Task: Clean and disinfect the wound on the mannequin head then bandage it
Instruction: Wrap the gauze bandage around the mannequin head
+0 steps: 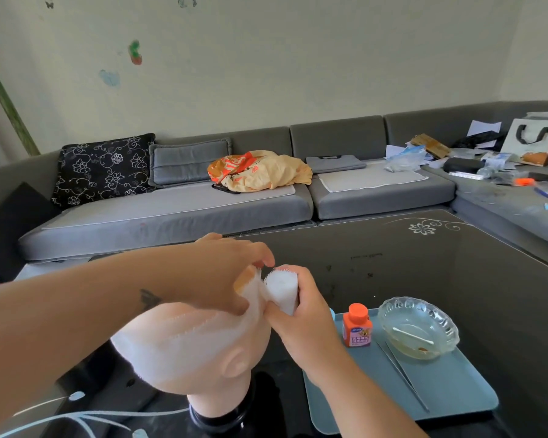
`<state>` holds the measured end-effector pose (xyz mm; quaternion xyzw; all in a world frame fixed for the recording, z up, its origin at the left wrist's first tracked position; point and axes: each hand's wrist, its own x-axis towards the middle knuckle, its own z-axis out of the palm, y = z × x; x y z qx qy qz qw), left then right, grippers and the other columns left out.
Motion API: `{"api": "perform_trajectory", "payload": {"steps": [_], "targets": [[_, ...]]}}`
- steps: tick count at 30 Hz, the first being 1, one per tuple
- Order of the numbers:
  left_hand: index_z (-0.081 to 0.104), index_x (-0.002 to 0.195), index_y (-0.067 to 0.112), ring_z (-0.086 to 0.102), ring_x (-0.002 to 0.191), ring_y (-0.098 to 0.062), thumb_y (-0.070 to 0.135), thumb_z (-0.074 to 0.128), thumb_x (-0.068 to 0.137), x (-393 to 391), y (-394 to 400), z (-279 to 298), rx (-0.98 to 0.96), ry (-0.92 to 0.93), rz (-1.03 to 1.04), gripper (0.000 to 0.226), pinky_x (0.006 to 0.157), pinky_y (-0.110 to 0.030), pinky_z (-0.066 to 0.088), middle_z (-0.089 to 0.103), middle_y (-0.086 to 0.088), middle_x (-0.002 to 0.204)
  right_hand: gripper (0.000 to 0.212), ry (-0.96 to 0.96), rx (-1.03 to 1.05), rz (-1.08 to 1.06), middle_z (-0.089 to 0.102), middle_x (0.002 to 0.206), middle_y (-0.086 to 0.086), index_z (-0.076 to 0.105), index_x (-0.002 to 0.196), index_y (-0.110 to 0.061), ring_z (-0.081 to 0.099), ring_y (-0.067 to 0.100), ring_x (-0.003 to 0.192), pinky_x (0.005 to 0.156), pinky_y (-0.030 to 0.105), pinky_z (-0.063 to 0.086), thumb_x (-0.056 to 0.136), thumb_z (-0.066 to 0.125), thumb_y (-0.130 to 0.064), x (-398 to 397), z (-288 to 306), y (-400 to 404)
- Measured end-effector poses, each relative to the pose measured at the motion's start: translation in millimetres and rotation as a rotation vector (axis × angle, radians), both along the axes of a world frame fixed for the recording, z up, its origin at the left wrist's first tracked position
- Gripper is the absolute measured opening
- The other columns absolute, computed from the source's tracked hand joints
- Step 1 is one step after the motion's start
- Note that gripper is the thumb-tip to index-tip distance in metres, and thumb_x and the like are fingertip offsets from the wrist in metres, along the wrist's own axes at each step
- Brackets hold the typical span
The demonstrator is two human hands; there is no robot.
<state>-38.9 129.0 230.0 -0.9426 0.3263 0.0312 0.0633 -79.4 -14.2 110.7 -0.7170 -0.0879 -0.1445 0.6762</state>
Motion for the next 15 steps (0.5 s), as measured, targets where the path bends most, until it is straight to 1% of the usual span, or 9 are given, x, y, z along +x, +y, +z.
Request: {"api": "perform_trajectory", "payload": {"steps": [2,5,6,8,9,11,15], "targets": [[0.035,0.130,0.047,0.043,0.111,-0.009,0.042,0.064,0.078,0.1,1.9,0.8,0.012,0.014,-0.005,0.060,0.096,-0.026,0.026,0.049,0.022,0.129,0.038,-0.001,0.044,0.001,0.061,0.092,-0.020,0.050,0.101,-0.040,0.060,0.002,0.085,0.070,0.022,0.055,0.075,0.073,-0.025,-0.3,-0.2,-0.2],[0.045,0.125,0.048,0.040,0.113,-0.005,0.041,0.063,0.080,1.2,5.1,1.3,0.003,0.038,-0.018,0.050,0.095,-0.024,0.024,0.046,0.023,0.127,0.038,-0.003,0.089,0.009,0.061,0.091,-0.020,0.051,0.101,-0.038,0.061,0.003,0.082,0.068,0.024,0.056,0.074,0.077,-0.029,-1.1,-1.3,-0.5],[0.048,0.123,0.047,0.041,0.114,-0.005,0.040,0.063,0.079,2.0,6.0,1.0,-0.002,0.047,-0.021,0.047,0.097,-0.024,0.025,0.047,0.023,0.126,0.039,-0.006,0.096,0.012,0.061,0.090,-0.019,0.051,0.101,-0.037,0.060,0.002,0.081,0.068,0.024,0.055,0.074,0.077,-0.028,-1.4,-1.9,-0.8],[0.052,0.117,0.046,0.044,0.116,-0.007,0.040,0.063,0.078,3.4,7.5,0.3,-0.017,0.067,-0.025,0.041,0.103,-0.030,0.032,0.049,0.022,0.125,0.039,-0.016,0.108,0.017,0.060,0.087,-0.020,0.051,0.101,-0.035,0.058,0.000,0.076,0.067,0.023,0.052,0.073,0.078,-0.026,-2.2,-2.8,-0.8],[0.054,0.114,0.045,0.046,0.116,-0.008,0.040,0.063,0.077,3.7,8.1,0.1,-0.024,0.075,-0.025,0.039,0.104,-0.033,0.035,0.050,0.022,0.123,0.040,-0.021,0.116,0.020,0.060,0.085,-0.021,0.051,0.101,-0.034,0.057,-0.001,0.074,0.066,0.022,0.051,0.073,0.079,-0.026,-2.6,-3.1,-0.5],[0.054,0.112,0.045,0.047,0.113,-0.008,0.040,0.062,0.075,3.6,9.1,-0.2,-0.042,0.087,-0.024,0.038,0.101,-0.036,0.038,0.051,0.023,0.119,0.039,-0.028,0.141,0.021,0.059,0.080,-0.022,0.052,0.101,-0.032,0.056,-0.002,0.071,0.063,0.020,0.049,0.073,0.080,-0.025,-3.1,-3.2,0.6],[0.053,0.113,0.046,0.049,0.108,-0.007,0.042,0.059,0.074,2.3,8.3,-2.9,-0.081,0.079,-0.033,0.040,0.096,-0.031,0.038,0.055,0.023,0.112,0.034,-0.047,0.192,-0.015,0.059,0.077,-0.021,0.055,0.095,-0.027,0.054,-0.002,0.068,0.059,0.017,0.047,0.074,0.080,-0.017,-3.3,-3.3,3.4]]}}
